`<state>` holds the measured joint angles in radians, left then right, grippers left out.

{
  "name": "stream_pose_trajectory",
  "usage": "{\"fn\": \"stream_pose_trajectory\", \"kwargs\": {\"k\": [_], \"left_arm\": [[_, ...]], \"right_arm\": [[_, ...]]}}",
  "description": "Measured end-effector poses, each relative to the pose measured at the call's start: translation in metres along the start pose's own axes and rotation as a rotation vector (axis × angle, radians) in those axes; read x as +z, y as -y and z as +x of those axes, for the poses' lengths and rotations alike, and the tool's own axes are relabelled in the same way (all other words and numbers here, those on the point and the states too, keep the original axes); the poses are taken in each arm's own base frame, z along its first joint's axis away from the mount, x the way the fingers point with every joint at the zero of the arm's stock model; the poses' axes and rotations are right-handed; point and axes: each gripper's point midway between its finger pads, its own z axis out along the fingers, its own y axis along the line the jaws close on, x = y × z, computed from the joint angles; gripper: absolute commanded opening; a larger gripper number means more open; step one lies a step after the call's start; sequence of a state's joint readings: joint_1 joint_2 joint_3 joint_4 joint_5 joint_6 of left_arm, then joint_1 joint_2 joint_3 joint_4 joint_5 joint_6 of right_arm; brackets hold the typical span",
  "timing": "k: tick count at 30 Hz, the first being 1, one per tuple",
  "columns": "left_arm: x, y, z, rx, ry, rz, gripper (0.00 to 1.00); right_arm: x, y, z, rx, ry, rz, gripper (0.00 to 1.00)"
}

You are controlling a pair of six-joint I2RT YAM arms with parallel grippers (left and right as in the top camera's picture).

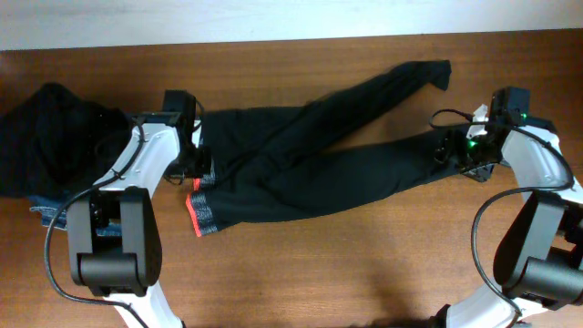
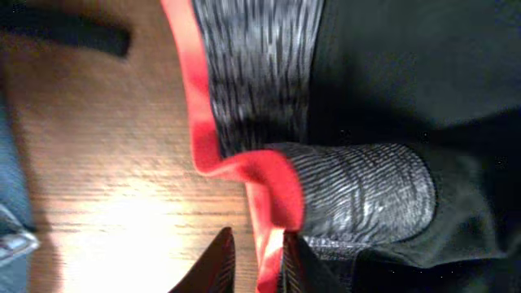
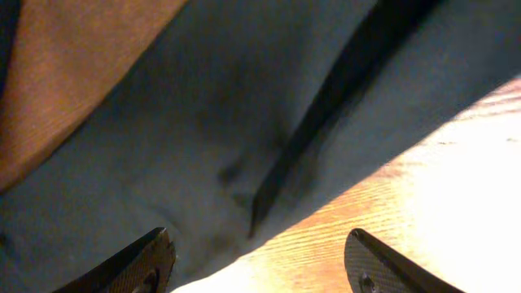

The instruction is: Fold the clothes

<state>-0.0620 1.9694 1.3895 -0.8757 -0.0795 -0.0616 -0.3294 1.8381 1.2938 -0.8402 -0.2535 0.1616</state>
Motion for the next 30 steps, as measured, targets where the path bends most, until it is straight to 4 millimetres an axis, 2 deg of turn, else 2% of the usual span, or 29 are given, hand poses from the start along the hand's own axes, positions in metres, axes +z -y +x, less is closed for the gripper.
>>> {"fn": "stream_pose_trajectory", "kwargs": {"k": [4, 10, 13, 15, 17, 20, 24, 26, 30], "left_arm": [[-0.009, -0.001, 0.006, 0.004, -0.039, -0.002, 0.28], [-0.022, -0.001, 0.017, 0.008, -0.108, 0.003, 0.28], [-0.029, 0.004, 0.015, 0.007, -0.108, 0.033, 0.29], [-0.038, 0.009, 0.01, 0.004, -0.083, 0.067, 0.3], [-0.053, 0.013, 0.005, 0.002, -0.038, 0.098, 0.32], [-0.083, 0.018, -0.005, 0.04, 0.065, 0.125, 0.41], [-0.128, 0.031, -0.012, 0.128, 0.197, 0.147, 0.42], [-0.143, 0.04, -0.006, 0.171, 0.219, 0.155, 0.42], [-0.153, 0.051, 0.005, 0.211, 0.217, 0.143, 0.41]], "right_arm": [[-0.004, 0.021, -0.002, 0.096, 0.005, 0.03, 0.78], [-0.02, 0.08, -0.014, 0.315, 0.066, 0.063, 0.83], [-0.028, 0.109, -0.02, 0.397, 0.11, 0.072, 0.83], [-0.032, 0.121, -0.022, 0.43, 0.131, 0.076, 0.83], [-0.032, 0.124, -0.025, 0.44, 0.143, 0.074, 0.83], [-0.022, 0.12, -0.032, 0.426, 0.154, 0.063, 0.83], [-0.003, 0.115, -0.039, 0.405, 0.146, 0.044, 0.83], [0.008, 0.11, -0.042, 0.397, 0.14, 0.022, 0.83], [0.016, 0.101, -0.052, 0.387, 0.16, -0.015, 0.82]]}}
